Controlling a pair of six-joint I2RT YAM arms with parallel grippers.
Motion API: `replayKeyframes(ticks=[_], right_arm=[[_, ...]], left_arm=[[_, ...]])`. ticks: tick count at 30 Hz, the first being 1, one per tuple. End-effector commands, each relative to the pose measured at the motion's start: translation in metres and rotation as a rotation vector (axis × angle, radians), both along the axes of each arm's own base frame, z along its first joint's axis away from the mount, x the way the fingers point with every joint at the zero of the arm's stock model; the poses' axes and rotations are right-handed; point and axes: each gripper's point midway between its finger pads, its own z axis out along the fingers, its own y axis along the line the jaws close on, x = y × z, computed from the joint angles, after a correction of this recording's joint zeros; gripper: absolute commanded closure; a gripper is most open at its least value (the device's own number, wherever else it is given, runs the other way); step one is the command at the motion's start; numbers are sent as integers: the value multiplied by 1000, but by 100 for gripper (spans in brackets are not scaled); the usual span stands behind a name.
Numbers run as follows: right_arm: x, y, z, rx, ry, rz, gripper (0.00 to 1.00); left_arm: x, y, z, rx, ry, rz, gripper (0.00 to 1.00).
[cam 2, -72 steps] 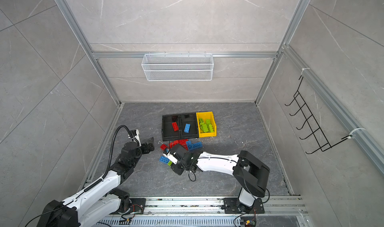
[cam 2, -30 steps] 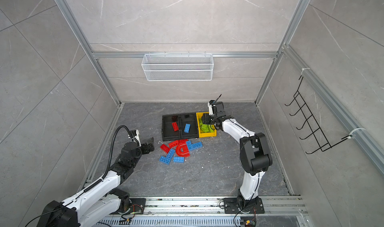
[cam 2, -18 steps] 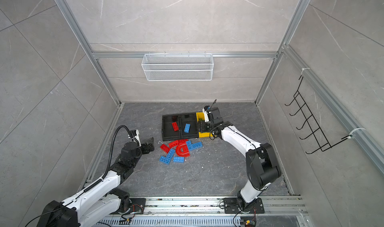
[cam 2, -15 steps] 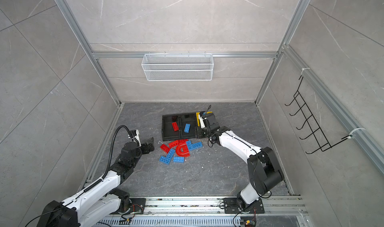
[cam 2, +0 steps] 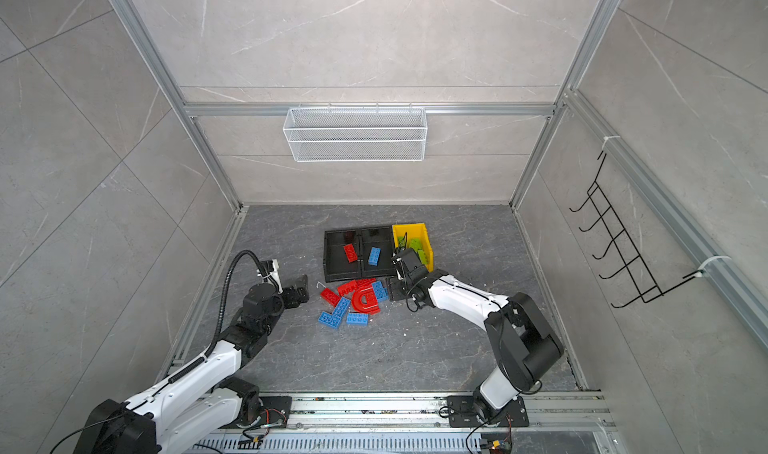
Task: Sort the legos into containers by color
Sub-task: 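Move the right gripper back over a light-blue brick near the pile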
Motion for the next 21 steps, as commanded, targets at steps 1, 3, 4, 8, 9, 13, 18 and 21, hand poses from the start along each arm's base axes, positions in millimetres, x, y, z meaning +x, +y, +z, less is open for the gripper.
replayKeyframes(ticks=[1, 3, 4, 8, 9, 13, 18, 21], right_arm=[[13, 2, -3, -22, -19, -33, 30], [18, -1, -5, -38, -32, -44, 30], [20, -3, -6, -47, -35, -49, 30], [25, -5, -12, -60, -31, -55, 29], [26, -5, -15, -66, -26, -54, 29], [29, -6, -23, -78, -6, -47, 29], [26, -13, -31, -99, 14, -51, 29], [20, -18, -33, -113, 25, -52, 30]], left_arm=[[7, 1, 17, -27, -51, 21, 0], [6, 1, 18, -28, -54, 22, 0], [6, 1, 18, -28, -54, 21, 0], [6, 1, 19, -30, -57, 21, 0], [6, 1, 19, -30, -56, 19, 0], [6, 1, 20, -28, -58, 22, 0], [6, 1, 21, -32, -62, 19, 0], [5, 2, 21, -28, -62, 22, 0]])
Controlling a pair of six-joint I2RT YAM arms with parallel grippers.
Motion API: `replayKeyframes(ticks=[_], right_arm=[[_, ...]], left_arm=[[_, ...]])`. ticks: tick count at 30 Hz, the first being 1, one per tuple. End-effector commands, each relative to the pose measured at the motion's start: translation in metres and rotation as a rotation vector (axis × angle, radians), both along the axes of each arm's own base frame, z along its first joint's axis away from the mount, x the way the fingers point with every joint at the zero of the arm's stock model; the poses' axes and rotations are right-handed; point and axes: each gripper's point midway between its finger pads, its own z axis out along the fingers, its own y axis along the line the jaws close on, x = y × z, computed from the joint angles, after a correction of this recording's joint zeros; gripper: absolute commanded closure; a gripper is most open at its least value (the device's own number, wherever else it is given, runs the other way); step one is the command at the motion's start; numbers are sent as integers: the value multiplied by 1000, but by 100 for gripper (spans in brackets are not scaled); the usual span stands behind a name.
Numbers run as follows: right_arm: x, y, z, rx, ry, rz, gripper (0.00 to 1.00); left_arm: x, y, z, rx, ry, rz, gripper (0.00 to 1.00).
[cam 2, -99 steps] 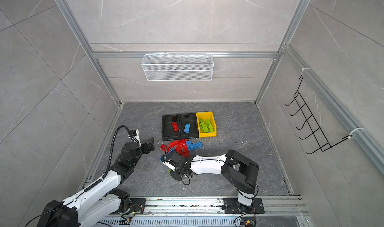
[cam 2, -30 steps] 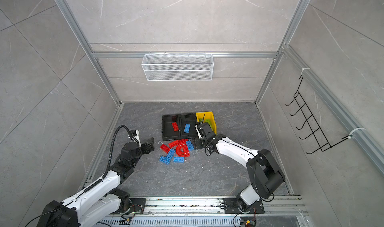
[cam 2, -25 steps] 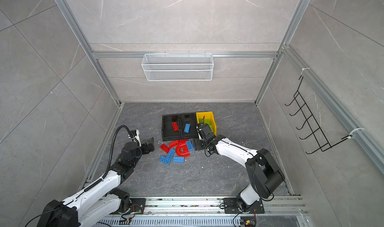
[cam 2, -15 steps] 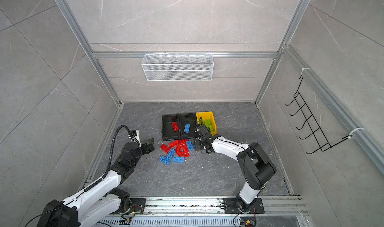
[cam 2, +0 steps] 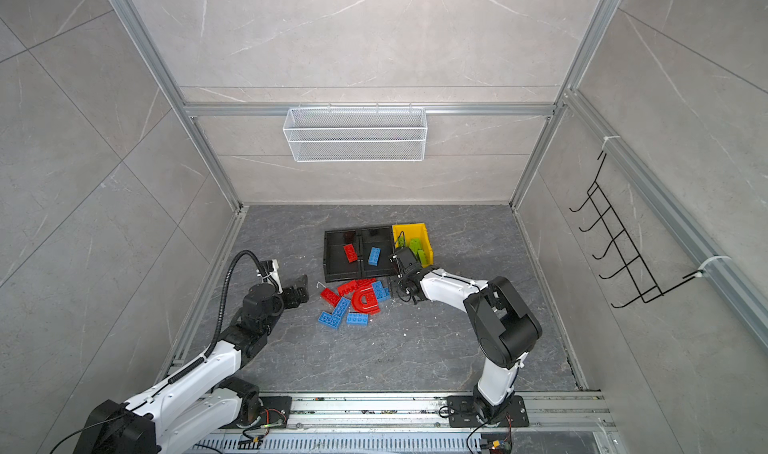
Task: Sort the legos into containers by color
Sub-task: 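Move the right gripper back over a light-blue brick near the pile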
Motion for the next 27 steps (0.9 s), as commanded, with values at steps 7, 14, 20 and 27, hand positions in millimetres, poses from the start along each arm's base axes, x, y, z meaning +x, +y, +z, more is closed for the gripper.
replayKeyframes(ticks=[7, 14, 20, 27], right_arm=[[-31, -28, -10, -81, 50, -8, 29], [-59, -43, 1, -61, 81, -31, 29], [-70, -38, 32, 31, 59, -51, 29], [-72, -6, 28, -9, 86, 101, 29]], left_arm=[[5, 2, 20, -30, -59, 24, 0], [5, 2, 19, -30, -58, 25, 0], [5, 1, 20, -32, -59, 21, 0], [6, 2, 19, -29, -57, 23, 0]])
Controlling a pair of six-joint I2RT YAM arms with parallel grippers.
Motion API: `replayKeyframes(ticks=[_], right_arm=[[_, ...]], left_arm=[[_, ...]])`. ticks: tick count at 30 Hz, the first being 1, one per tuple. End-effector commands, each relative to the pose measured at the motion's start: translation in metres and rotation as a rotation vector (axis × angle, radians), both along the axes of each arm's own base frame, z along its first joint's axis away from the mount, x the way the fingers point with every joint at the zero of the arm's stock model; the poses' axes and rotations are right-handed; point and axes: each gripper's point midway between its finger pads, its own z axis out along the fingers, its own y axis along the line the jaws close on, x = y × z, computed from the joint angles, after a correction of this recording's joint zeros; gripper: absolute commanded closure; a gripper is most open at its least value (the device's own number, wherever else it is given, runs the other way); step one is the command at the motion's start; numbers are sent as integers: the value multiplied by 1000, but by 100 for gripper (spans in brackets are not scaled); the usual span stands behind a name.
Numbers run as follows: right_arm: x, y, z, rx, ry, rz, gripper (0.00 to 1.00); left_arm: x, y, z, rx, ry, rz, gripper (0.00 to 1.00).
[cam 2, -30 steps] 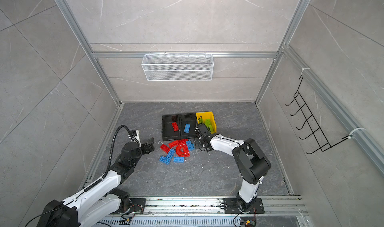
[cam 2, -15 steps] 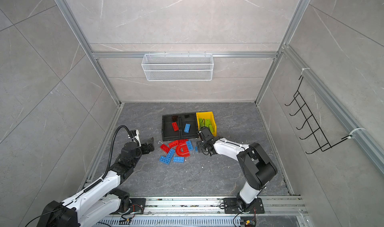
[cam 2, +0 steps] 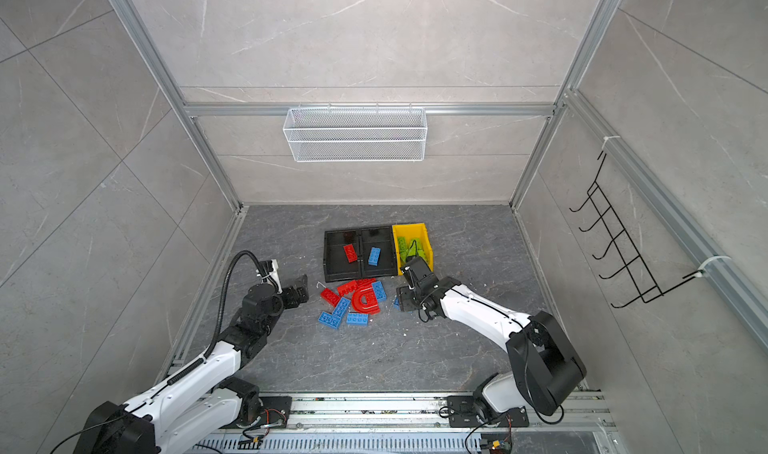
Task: Sort the legos into containers by color
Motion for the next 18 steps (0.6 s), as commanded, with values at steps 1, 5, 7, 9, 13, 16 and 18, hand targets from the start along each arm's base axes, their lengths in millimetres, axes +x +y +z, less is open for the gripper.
replayKeyframes(ticks=[1, 5, 7, 9, 13, 16, 18], right_arm=[[-6, 14, -11, -45, 53, 91, 28], [0, 16, -16, -101, 59, 129, 28], [3, 18, -16, -110, 58, 146, 27], [5, 22, -19, -116, 66, 166, 27], [6, 38, -25, -69, 83, 229, 26], [9, 41, -30, -72, 89, 242, 26], [9, 40, -37, -86, 108, 245, 26]], left_arm=[[6, 2, 18, -26, -51, 24, 0], [6, 1, 17, -27, -51, 20, 0], [6, 0, 17, -28, -48, 16, 0], [7, 0, 17, -27, -47, 18, 0], [7, 0, 17, -25, -48, 19, 0], [6, 0, 17, -24, -47, 16, 0], [6, 0, 17, -25, -48, 12, 0]])
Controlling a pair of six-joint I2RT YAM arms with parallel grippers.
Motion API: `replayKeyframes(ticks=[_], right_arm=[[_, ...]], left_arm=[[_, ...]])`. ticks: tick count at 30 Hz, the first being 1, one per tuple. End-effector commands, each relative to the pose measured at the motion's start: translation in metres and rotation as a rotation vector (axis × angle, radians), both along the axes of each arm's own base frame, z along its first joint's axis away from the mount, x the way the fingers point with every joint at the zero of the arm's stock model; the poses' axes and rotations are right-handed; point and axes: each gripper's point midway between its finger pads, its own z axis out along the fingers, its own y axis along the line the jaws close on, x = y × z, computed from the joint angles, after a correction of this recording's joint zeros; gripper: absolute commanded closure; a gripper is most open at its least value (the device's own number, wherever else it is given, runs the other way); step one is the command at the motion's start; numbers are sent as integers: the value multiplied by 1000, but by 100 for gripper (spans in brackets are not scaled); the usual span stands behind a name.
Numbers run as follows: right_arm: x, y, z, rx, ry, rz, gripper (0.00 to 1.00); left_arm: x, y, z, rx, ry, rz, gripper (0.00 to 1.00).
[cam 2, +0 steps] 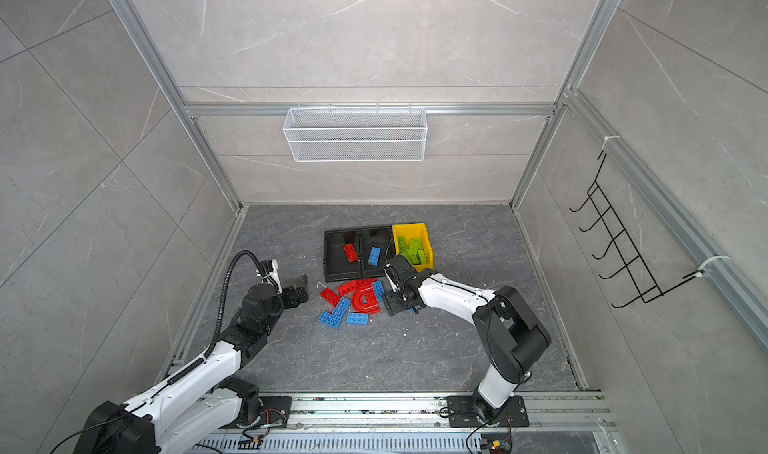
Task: Sort the legos into containers by color
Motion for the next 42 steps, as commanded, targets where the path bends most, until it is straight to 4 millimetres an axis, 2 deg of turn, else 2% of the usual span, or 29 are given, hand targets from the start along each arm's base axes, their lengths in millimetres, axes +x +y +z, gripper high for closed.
replayKeyframes(ticks=[1, 9, 14, 18, 22, 27, 34, 39, 42], right_arm=[[3, 9, -6, 5, 25, 42, 26], [-5, 8, -17, -11, 83, 46, 31], [-9, 3, -15, -18, 89, 28, 42], [-8, 2, -14, -15, 86, -3, 55], [-5, 1, -12, -10, 72, -26, 62], [0, 15, 7, 87, 27, -24, 68], [18, 51, 61, 285, -73, 34, 69], [50, 69, 79, 314, -133, 51, 70], [79, 77, 84, 336, -161, 38, 70]], left_arm=[[6, 0, 18, -25, -50, 14, 0], [7, 0, 16, -25, -45, 17, 0], [8, -1, 15, -29, -41, 14, 0], [8, -2, 15, -29, -40, 13, 0], [8, 0, 16, -26, -41, 16, 0], [7, 0, 16, -28, -45, 18, 0], [7, 0, 18, -29, -48, 15, 0], [7, -1, 18, -29, -47, 14, 0], [6, 0, 18, -29, -47, 15, 0]])
